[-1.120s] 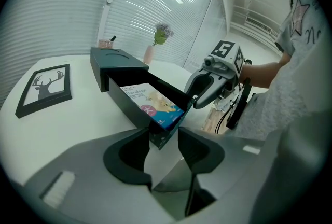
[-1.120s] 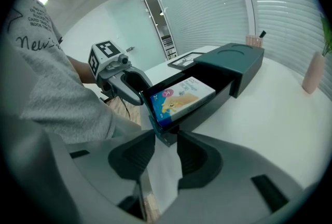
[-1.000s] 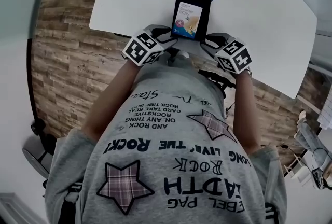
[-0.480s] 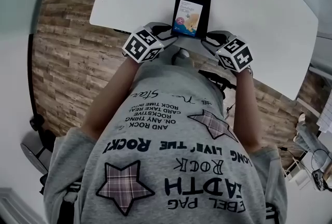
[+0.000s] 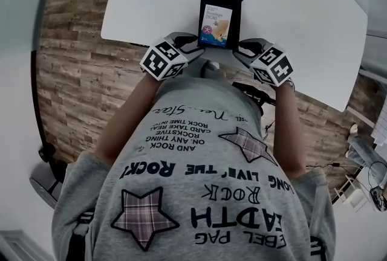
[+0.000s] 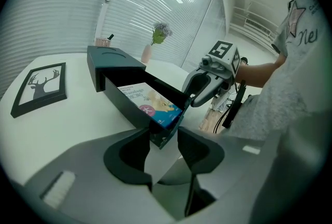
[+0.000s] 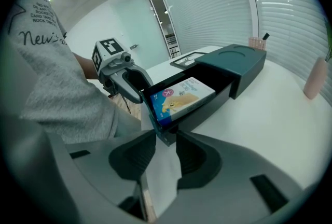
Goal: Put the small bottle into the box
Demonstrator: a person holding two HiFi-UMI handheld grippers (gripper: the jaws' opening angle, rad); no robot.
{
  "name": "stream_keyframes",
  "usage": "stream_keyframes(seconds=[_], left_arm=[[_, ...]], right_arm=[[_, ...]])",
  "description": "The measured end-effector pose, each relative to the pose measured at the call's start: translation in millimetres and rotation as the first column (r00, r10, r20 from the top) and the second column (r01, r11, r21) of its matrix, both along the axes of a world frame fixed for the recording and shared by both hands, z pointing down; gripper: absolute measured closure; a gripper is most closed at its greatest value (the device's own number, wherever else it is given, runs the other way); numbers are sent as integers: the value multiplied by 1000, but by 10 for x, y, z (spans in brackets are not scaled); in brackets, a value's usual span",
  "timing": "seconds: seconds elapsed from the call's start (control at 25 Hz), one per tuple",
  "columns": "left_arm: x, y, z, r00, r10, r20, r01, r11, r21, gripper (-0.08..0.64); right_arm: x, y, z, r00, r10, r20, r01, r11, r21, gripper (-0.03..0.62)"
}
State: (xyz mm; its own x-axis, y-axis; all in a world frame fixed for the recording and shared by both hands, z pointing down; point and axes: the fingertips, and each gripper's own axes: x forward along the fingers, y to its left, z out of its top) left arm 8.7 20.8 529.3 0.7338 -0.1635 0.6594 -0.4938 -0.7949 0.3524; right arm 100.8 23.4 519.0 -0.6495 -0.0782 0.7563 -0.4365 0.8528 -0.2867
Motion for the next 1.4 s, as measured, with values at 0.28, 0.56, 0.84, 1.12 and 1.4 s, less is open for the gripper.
stream_keyframes(seconds=[0.28, 0.56, 0.84, 1.12, 1.4], left_arm=[[99, -45, 13, 999, 54, 6, -54, 998, -14, 383], [65, -52, 50, 993, 115, 20, -114, 993, -27, 383], [25, -111, 37, 994, 110, 7, -110, 993, -34, 385], [26, -232, 56, 991, 133, 18, -132, 990, -40, 385], [-35, -309, 54, 987, 157, 20, -156, 987, -30, 385]], right_arm=[[102, -45, 19, 999, -20, -28, 20, 1000, -12, 463], [70, -50, 60, 998, -27, -49, 25, 999, -32, 463], [30, -77, 60, 999, -19, -49, 17, 999, -41, 463], [25, -183, 68, 999, -7, -49, 5, 999, -47, 463], [-36, -248, 79, 998, 14, -53, -16, 999, -39, 463]])
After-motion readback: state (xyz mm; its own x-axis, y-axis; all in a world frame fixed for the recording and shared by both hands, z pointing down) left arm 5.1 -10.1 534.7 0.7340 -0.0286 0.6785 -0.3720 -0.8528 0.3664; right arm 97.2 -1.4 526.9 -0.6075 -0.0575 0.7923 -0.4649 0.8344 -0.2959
